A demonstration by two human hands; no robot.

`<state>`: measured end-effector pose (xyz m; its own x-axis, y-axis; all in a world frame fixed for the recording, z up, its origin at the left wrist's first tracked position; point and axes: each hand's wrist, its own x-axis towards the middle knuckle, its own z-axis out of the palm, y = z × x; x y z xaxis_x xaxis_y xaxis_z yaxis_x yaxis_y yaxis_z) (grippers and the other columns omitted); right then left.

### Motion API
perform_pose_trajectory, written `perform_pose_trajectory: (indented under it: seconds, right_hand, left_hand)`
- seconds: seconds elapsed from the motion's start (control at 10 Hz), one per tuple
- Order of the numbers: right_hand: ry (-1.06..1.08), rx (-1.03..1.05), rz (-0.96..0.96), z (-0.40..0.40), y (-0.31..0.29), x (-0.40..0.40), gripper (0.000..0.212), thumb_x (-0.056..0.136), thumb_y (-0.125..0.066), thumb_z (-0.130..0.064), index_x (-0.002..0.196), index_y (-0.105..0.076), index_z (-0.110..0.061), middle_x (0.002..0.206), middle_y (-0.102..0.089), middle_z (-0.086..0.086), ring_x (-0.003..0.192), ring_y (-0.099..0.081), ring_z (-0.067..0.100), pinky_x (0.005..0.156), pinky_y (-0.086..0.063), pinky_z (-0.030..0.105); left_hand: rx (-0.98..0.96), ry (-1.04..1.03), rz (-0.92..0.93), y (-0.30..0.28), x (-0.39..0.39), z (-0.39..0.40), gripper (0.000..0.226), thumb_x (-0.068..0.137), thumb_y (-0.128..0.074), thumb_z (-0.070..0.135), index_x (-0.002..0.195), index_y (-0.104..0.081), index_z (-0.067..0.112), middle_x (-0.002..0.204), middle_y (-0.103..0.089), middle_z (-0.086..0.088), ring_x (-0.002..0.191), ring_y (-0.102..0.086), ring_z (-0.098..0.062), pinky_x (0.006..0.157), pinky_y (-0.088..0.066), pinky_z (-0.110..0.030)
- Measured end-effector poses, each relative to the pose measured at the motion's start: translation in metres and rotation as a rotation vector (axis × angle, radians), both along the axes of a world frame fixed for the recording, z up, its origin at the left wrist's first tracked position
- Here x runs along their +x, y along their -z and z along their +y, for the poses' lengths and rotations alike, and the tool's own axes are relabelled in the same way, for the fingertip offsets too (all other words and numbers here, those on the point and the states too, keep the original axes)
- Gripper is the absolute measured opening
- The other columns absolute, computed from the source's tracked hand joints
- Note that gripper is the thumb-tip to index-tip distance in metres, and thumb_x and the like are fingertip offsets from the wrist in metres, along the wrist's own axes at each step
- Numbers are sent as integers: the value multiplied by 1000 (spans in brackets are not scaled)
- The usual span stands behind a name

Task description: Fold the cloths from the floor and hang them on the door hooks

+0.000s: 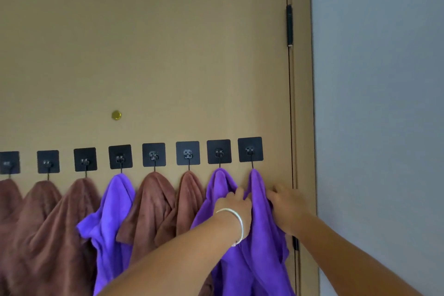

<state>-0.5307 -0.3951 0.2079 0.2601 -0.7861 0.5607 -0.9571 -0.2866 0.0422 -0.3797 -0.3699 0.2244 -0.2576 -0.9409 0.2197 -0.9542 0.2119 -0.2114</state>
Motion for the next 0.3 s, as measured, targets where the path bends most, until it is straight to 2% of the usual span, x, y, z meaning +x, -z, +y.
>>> perform_pose_trajectory:
  seconds: [0.1,0.2,0.3]
  right_hand:
    - [37,-77,56,1,3,2,34,96,-48,-33,129,-51,-24,111,-51,-2,89,-44,13,80,-41,23]
    - [90,-94,33,9,1,1,34,94,-50,-32,127,-52,-25,106,-50,-3,92,-46,13,81,-42,24]
    - [144,-111,-28,20,0,-1,29,90,-55,-26,119,-55,-25,95,-48,-6,86,-44,12,77,-42,24]
  left_hand:
    - [-182,41,-31,0,8,4,51,93,-51,19,142,-37,18,144,-27,-8,128,-32,-29,87,-45,-43]
    - [-375,159,-47,-6,31,10,34,97,-42,26,130,-49,19,135,-37,-4,123,-37,-26,76,-46,-41]
    - [-417,204,-108,-10,67,19,35,98,-38,30,129,-51,20,135,-41,-4,121,-42,-25,78,-46,-39]
